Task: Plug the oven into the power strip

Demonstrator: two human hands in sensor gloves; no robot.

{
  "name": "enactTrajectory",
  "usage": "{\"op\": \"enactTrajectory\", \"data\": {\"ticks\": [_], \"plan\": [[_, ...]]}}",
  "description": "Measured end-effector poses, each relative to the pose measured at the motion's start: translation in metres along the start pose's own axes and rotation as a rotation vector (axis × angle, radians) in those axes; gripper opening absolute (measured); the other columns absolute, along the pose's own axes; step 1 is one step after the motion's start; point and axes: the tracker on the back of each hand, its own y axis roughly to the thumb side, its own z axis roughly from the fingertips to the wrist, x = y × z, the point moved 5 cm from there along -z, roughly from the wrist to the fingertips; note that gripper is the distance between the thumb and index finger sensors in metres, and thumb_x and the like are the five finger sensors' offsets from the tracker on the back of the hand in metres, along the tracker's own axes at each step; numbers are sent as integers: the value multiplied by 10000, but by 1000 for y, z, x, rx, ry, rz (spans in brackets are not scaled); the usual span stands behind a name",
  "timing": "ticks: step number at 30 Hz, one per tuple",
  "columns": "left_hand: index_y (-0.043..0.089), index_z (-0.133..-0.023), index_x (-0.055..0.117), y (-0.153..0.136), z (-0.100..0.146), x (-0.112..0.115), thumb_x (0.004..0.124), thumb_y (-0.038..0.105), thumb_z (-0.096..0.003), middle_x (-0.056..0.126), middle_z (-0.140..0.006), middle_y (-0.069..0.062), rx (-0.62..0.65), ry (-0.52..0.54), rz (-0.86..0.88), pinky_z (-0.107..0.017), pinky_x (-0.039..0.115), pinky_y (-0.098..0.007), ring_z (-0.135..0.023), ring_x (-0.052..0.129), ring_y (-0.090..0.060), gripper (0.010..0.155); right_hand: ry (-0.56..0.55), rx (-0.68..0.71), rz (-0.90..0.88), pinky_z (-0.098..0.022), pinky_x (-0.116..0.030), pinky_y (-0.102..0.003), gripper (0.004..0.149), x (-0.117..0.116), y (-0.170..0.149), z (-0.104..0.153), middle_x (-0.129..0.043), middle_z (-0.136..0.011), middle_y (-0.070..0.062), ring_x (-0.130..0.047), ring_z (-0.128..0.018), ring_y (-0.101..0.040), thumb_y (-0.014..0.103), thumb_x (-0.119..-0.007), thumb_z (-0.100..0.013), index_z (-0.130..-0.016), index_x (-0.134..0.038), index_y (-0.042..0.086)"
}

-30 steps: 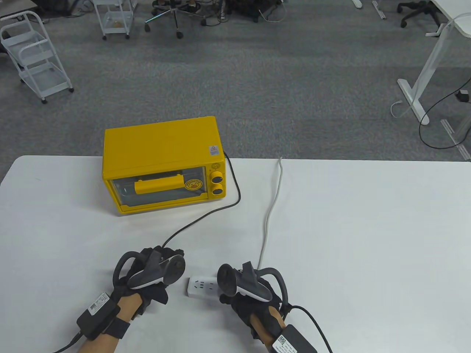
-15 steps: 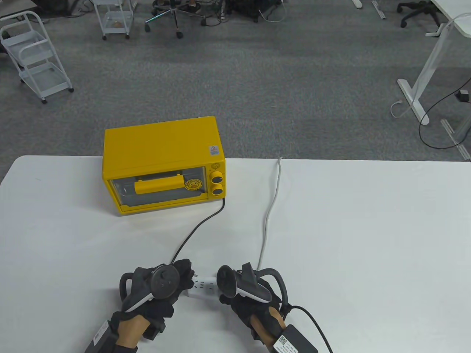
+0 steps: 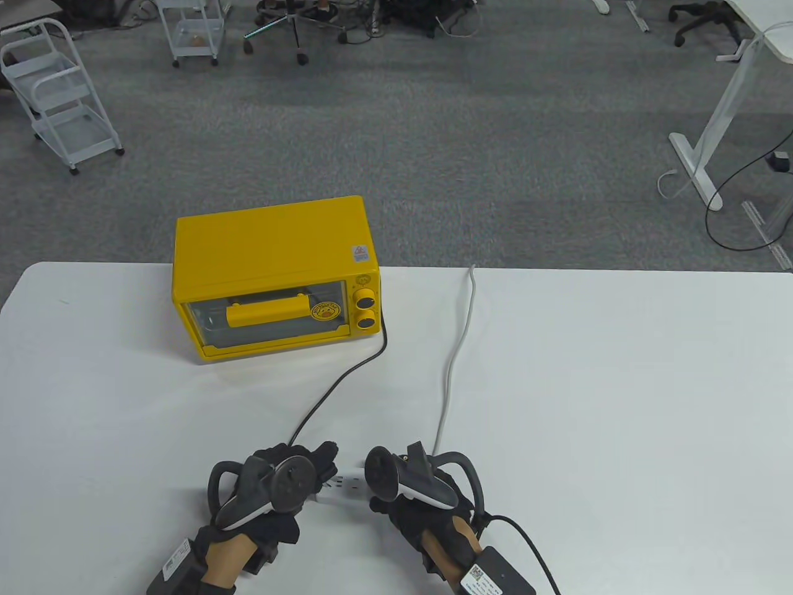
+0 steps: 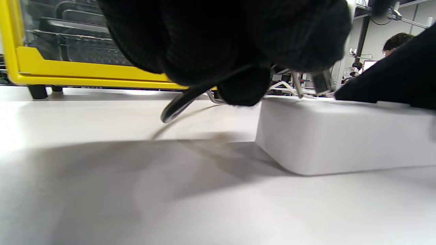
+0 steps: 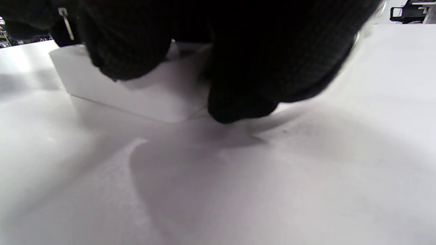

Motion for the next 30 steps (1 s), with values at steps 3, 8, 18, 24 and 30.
{"op": "enactTrajectory", "data": {"ticks": [3, 8, 18, 24, 30], "plan": [[467, -993, 779, 7, -3, -3, 802, 400, -354, 1023, -812, 112, 17, 20, -65, -667, 772, -502, -552, 961, -157, 643, 0, 0, 2, -376, -924, -286, 690, 0, 0, 0, -885, -839, -130, -1049, -525, -168, 483, -800, -406, -1045, -657, 266], [513, -945, 826, 14, -7, -6, 832, 395, -331, 1034, -797, 124, 47, 33, -130, -669, 767, -504, -552, 959, -152, 625, -1, -2, -5, -378, -923, -288, 690, 0, -1, 1, -880, -843, -130, -1047, -529, -171, 485, -799, -406, -1046, -655, 271], [505, -888, 895, 28, -6, -11, 900, 422, -275, 1042, -739, 83, 84, 50, -205, -653, 796, -475, -478, 970, -133, 619, 4, -4, -6, -381, -920, -292, 689, -1, -2, 1, -877, -846, -129, -1045, -534, -176, 483, -799, -405, -1047, -652, 279], [449, -946, 862, 18, -7, -6, 779, 516, -316, 1011, -809, 49, 53, -41, -84, -686, 771, -505, -520, 968, -195, 639, 6, -6, -9, -388, -917, -297, 687, -1, -2, 2, -870, -854, -128, -1042, -541, -181, 481, -799, -405, -1048, -647, 290], [487, -871, 927, 21, -11, -9, 837, 492, -274, 1020, -770, 50, -12, -37, -76, -681, 757, -517, -502, 944, -215, 604, 6, -5, 6, -389, -916, -299, 688, -1, 0, 2, -868, -854, -134, -1040, -543, -183, 472, -792, -407, -1051, -643, 281]]}}
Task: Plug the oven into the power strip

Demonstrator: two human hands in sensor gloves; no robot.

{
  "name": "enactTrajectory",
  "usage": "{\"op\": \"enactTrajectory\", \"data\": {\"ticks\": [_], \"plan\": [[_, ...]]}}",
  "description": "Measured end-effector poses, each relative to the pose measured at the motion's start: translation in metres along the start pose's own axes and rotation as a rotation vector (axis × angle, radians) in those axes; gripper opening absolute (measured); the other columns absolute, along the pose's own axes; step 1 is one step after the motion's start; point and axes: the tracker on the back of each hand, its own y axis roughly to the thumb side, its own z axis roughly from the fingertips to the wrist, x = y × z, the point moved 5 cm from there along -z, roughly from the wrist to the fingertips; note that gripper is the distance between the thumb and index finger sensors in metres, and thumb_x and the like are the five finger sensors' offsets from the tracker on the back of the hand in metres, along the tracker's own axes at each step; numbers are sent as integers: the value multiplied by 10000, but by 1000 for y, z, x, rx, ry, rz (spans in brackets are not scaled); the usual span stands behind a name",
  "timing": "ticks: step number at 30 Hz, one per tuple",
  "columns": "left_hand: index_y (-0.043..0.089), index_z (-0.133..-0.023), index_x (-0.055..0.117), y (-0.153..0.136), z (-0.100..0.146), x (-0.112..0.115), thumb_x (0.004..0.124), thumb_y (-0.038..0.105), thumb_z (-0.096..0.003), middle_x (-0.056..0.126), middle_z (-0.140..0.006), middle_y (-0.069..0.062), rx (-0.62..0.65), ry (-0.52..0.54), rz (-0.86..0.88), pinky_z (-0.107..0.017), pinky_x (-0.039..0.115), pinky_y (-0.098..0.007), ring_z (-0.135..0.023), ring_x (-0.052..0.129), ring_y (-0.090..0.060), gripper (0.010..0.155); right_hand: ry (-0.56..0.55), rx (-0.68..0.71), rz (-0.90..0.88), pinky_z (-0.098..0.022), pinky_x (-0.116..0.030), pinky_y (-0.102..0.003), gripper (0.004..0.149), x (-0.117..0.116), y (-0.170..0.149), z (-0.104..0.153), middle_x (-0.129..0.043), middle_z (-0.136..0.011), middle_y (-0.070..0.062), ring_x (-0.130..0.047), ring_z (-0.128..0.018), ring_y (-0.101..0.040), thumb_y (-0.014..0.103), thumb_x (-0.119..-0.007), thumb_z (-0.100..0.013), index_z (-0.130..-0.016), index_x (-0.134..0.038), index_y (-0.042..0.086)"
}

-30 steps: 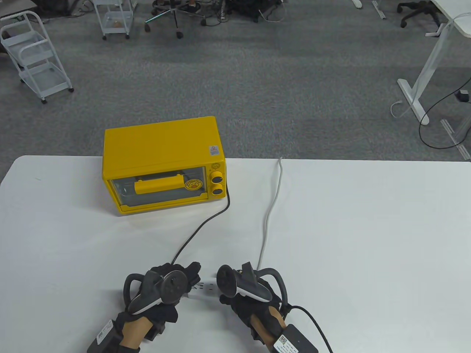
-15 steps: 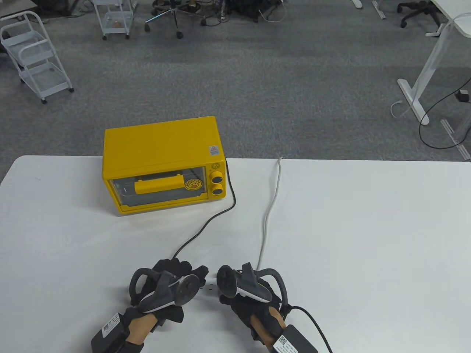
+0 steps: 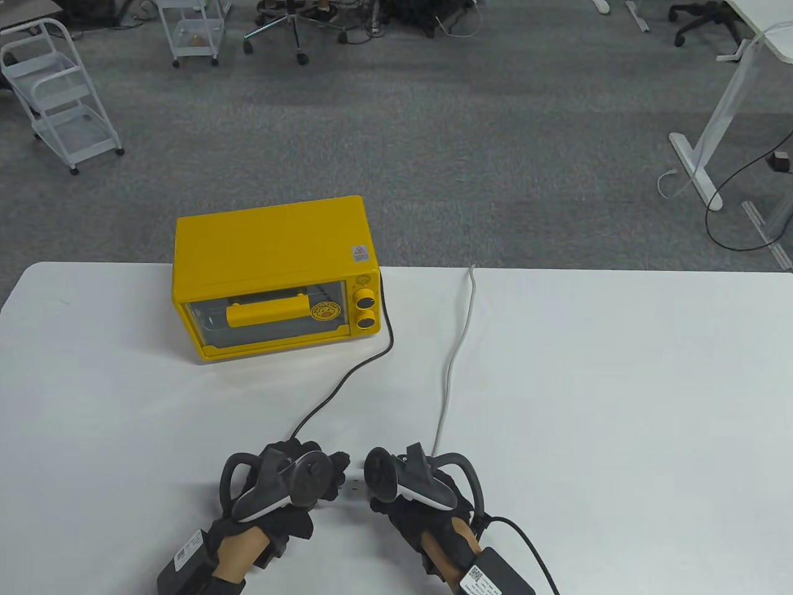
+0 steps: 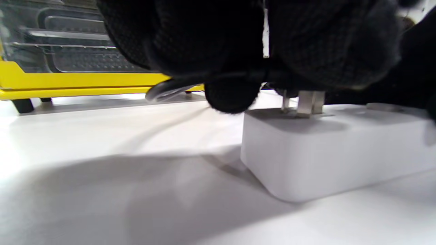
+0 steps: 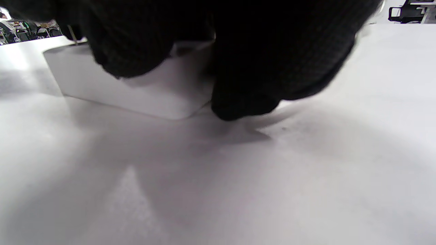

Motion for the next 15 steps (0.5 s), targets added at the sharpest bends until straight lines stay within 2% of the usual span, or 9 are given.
{"op": "enactTrajectory", "data": {"ticks": [3, 7, 8, 9, 10, 11, 15], "plan": [[507, -863, 925, 5, -1, -1, 844, 492, -265, 1011, -772, 60, -23, -14, -34, -690, 748, -515, -510, 929, -212, 603, -4, 7, -3, -393, -912, -302, 687, -1, 1, 0, -861, -855, -138, -1034, -547, -186, 466, -789, -411, -1054, -638, 278], [554, -846, 911, -4, 3, 2, 845, 497, -259, 992, -784, 92, -58, 3, 25, -701, 736, -507, -532, 913, -202, 594, -6, 11, -20, -397, -907, -307, 687, -1, 0, 0, -857, -855, -140, -1028, -549, -191, 467, -790, -411, -1055, -636, 282], [567, -840, 910, -10, 1, 10, 848, 494, -261, 1002, -793, 104, -99, -32, 74, -692, 746, -510, -546, 933, -202, 588, -5, 13, -21, -401, -906, -309, 687, -2, 0, 0, -854, -859, -143, -1027, -553, -195, 464, -791, -411, -1055, -634, 285], [599, -853, 872, -24, 4, 18, 818, 503, -270, 969, -830, 123, -208, -114, 158, -702, 746, -500, -584, 930, -181, 594, -13, 15, -18, -406, -902, -312, 685, -1, 1, 0, -849, -863, -142, -1022, -559, -197, 464, -786, -412, -1056, -631, 290], [563, -853, 898, -26, 4, 21, 849, 468, -279, 952, -842, 70, -190, -113, 283, -714, 700, -531, -597, 893, -225, 583, -11, 15, -19, -407, -902, -314, 684, -2, 1, 0, -846, -864, -145, -1020, -561, -199, 463, -785, -414, -1057, -629, 289], [556, -855, 898, -26, 1, 24, 861, 458, -288, 940, -850, 56, -187, -137, 294, -723, 679, -537, -605, 873, -236, 577, -12, 16, -19, -407, -901, -315, 684, -2, 1, 0, -847, -864, -143, -1020, -560, -200, 462, -785, -415, -1057, -628, 288], [565, -851, 896, -22, 0, 19, 846, 472, -277, 961, -836, 72, -175, -110, 198, -709, 715, -524, -588, 903, -222, 584, -5, 14, -15, -409, -901, -318, 685, -2, 2, 0, -845, -865, -147, -1019, -563, -203, 460, -783, -416, -1059, -625, 283]]}}
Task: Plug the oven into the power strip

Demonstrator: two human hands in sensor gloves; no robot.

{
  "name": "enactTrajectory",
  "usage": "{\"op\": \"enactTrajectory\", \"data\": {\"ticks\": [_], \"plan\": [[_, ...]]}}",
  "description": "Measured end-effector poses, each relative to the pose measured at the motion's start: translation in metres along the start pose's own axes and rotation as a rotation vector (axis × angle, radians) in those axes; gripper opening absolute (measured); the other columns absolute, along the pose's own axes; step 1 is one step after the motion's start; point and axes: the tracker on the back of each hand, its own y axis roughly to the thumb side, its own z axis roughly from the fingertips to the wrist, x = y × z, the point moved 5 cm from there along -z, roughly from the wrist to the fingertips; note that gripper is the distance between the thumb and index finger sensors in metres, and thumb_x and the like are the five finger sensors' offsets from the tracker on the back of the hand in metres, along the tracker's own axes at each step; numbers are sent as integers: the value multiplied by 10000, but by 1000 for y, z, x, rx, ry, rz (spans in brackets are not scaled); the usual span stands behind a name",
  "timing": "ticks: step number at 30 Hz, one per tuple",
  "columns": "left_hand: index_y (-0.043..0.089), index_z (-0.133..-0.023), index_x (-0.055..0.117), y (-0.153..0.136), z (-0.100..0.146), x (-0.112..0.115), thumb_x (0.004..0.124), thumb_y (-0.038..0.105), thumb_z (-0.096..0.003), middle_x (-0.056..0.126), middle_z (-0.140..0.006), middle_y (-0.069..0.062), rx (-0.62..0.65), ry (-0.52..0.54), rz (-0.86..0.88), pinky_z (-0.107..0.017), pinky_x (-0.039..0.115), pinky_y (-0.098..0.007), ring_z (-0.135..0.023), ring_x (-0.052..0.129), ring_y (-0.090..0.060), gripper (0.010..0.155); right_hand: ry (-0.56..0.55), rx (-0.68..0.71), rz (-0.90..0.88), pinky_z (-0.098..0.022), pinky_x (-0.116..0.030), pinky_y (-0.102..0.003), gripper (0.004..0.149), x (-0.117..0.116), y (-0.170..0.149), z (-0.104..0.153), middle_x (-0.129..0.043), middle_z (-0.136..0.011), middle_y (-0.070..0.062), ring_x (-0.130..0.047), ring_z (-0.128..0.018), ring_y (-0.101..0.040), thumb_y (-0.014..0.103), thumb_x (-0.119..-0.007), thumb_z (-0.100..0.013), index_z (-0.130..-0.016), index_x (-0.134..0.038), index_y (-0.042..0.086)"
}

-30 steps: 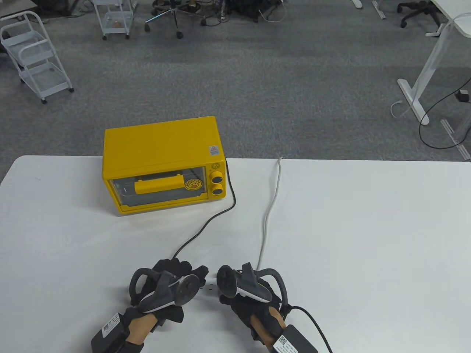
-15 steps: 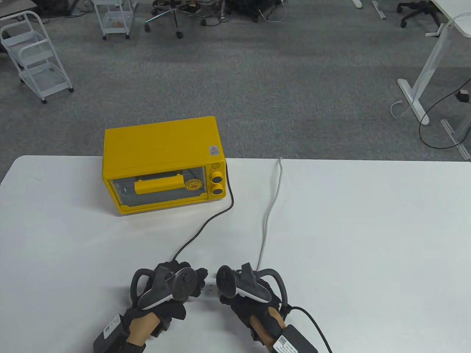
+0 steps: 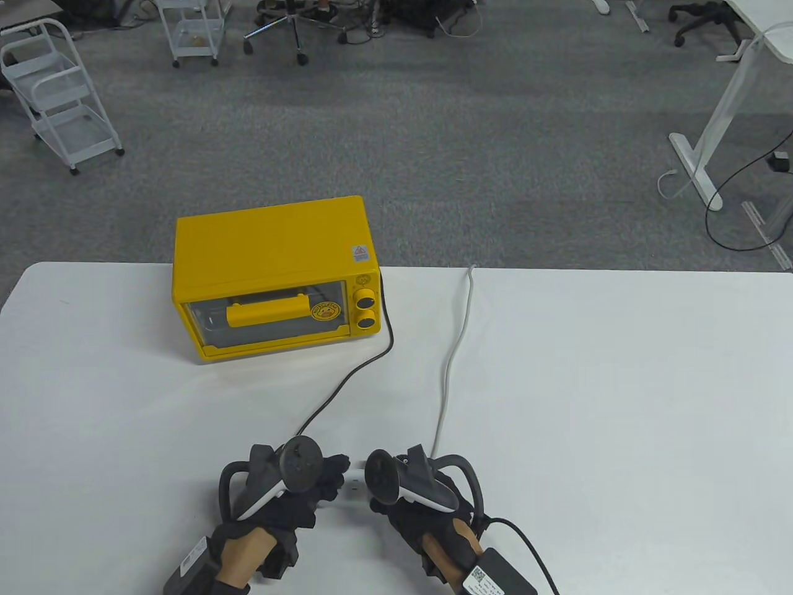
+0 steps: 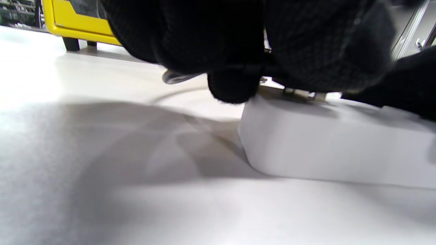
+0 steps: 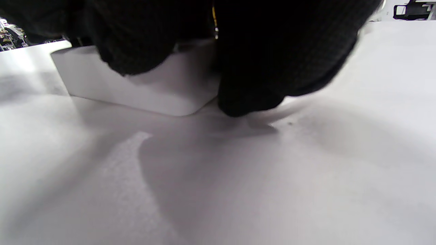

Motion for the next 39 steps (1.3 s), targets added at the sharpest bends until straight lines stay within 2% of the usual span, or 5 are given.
{"op": "enactTrajectory", "data": {"ticks": [15, 22, 27, 31, 39], "plan": [[563, -904, 829, 6, 0, 7, 817, 485, -300, 910, -862, 59, -5, -23, -50, -728, 687, -527, -608, 868, -214, 609, -23, 7, -1, -413, -897, -317, 680, -1, 1, 2, -842, -875, -152, -1013, -566, -209, 454, -779, -419, -1058, -618, 287], [440, -1038, 728, 4, 5, 2, 803, 531, -349, 897, -972, 73, 30, -19, -85, -716, 710, -521, -653, 902, -173, 699, -19, -7, -11, -419, -895, -330, 681, -1, -1, 2, -842, -881, -147, -1013, -574, -215, 459, -785, -418, -1057, -617, 296], [399, -1064, 708, -15, 17, -25, 721, 556, -391, 837, -1078, 60, 12, 66, 31, -707, 718, -518, -680, 912, -172, 691, -16, -11, -2, -424, -891, -338, 680, -1, -1, 2, -839, -886, -153, -1008, -584, -223, 458, -782, -420, -1059, -613, 296], [415, -1081, 674, -40, 34, -49, 694, 524, -435, 707, -1192, 94, -9, 146, 74, -742, 667, -553, -957, 829, -242, 656, -19, -7, 3, -428, -889, -341, 682, -2, -1, 2, -833, -892, -159, -1005, -588, -226, 458, -777, -423, -1063, -607, 291], [419, -1136, 552, -106, 50, -51, 640, 611, -396, 519, -1298, 65, -155, 111, 30, -796, 536, -631, -1177, 575, -356, 769, -28, 2, 22, -434, -886, -346, 687, -2, 1, 4, -828, -900, -155, -1002, -594, -232, 465, -767, -429, -1069, -597, 281]]}}
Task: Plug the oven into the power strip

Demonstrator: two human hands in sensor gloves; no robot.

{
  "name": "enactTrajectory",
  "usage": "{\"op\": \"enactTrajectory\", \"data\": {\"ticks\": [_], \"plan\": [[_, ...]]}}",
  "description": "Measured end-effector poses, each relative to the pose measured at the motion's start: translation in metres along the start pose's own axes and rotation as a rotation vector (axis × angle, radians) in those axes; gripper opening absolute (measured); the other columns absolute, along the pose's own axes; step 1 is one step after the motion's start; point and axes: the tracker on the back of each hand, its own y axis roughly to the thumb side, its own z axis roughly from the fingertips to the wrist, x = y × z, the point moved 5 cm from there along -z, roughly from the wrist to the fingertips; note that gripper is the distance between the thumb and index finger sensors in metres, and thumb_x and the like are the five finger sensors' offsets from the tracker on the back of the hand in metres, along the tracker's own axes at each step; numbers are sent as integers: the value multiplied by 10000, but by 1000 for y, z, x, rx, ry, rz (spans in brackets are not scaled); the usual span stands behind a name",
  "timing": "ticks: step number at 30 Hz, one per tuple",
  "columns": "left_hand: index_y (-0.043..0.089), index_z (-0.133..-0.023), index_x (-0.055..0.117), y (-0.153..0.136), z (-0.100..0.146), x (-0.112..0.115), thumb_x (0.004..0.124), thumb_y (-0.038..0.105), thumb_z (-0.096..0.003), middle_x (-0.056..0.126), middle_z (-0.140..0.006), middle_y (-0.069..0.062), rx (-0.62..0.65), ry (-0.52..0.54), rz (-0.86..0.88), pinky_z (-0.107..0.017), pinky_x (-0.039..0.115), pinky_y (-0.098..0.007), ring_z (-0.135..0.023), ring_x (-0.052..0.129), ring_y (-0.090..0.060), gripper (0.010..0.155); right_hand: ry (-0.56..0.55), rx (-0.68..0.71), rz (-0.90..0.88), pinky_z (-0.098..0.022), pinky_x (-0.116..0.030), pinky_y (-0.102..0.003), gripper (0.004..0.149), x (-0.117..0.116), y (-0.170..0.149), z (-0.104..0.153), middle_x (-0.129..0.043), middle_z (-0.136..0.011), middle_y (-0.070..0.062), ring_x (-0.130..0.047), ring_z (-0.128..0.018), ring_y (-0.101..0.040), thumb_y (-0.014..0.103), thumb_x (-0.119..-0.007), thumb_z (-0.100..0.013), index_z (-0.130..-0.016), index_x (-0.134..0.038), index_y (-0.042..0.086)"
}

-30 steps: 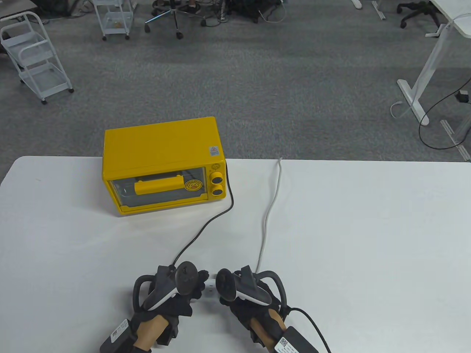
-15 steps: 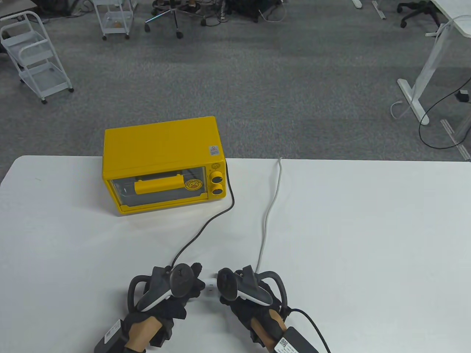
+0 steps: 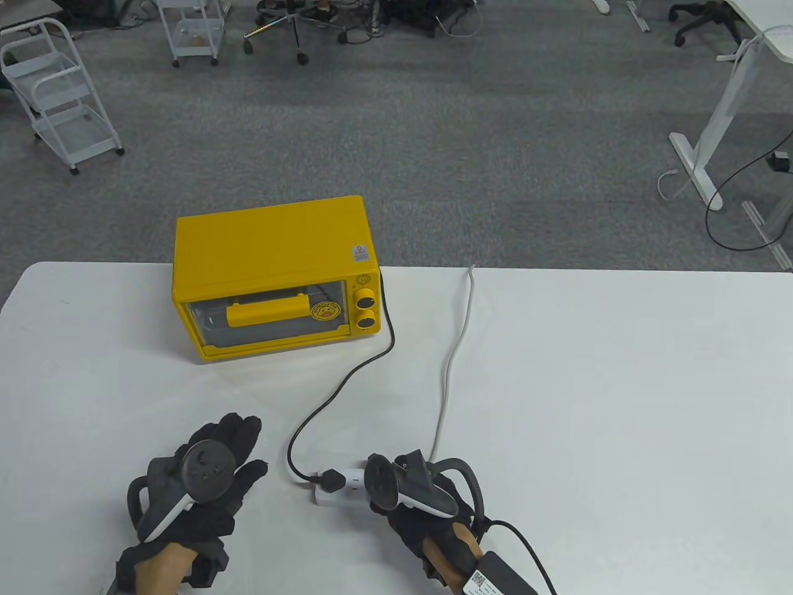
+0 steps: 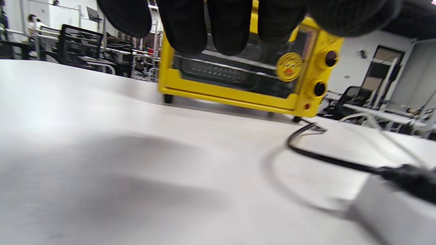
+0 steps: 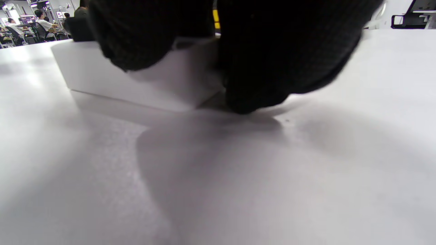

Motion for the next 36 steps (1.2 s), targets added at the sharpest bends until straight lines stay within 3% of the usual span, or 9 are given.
{"op": "enactTrajectory", "data": {"ticks": [4, 7, 9, 16, 24, 30, 36], "plan": [[415, -1160, 459, -25, -2, 17, 616, 636, -375, 394, -1324, 39, -49, -39, 10, -806, 446, -672, -1215, 430, -388, 830, -18, 12, 35, -439, -883, -351, 687, 0, 1, 2, -826, -913, -152, -1000, -600, -236, 483, -750, -434, -1073, -586, 291], [411, -1164, 425, -33, -8, 36, 609, 637, -370, 358, -1325, 38, -77, -139, -16, -806, 422, -680, -1220, 398, -388, 846, -44, 36, 55, -443, -880, -357, 696, -1, 2, 4, -822, -924, -143, -996, -603, -236, 513, -729, -446, -1084, -573, 282], [407, -1164, 419, -34, -11, 43, 606, 640, -364, 348, -1324, 41, -78, -152, -21, -807, 411, -682, -1220, 387, -389, 854, -40, 43, 55, -453, -876, -374, 704, -2, 1, 5, -813, -939, -144, -994, -614, -244, 520, -722, -453, -1090, -562, 265], [414, -1163, 421, -32, -12, 45, 600, 644, -360, 341, -1325, 46, -58, -162, -38, -807, 396, -687, -1224, 372, -383, 854, -51, 55, 73, -485, -866, -414, 707, 10, -12, 17, -798, -1007, -150, -989, -668, -273, 522, -708, -457, -1086, -579, 228], [415, -1163, 430, -23, -12, 46, 593, 650, -359, 341, -1323, 52, -35, -161, -72, -804, 401, -686, -1220, 378, -382, 853, -243, -64, -44, -569, -812, -497, 702, 48, -82, 48, -741, -1056, -167, -925, -798, -340, 511, -707, -465, -1090, -575, 219], [417, -1163, 425, -21, -12, 48, 588, 653, -357, 338, -1324, 55, -32, -165, -78, -803, 400, -687, -1221, 375, -384, 855, -311, -163, -70, -681, -646, -653, 737, 53, -134, 73, -601, -1145, -194, -705, -1005, -477, 519, -705, -465, -1110, -525, 212], [415, -1165, 414, -25, -14, 51, 585, 657, -355, 330, -1324, 53, -41, -177, -70, -802, 397, -689, -1221, 369, -384, 862, -345, -264, -139, -684, -512, -771, 774, 51, -184, 96, -459, -1194, -217, -489, -1074, -592, 535, -700, -463, -1124, -478, 198]]}}
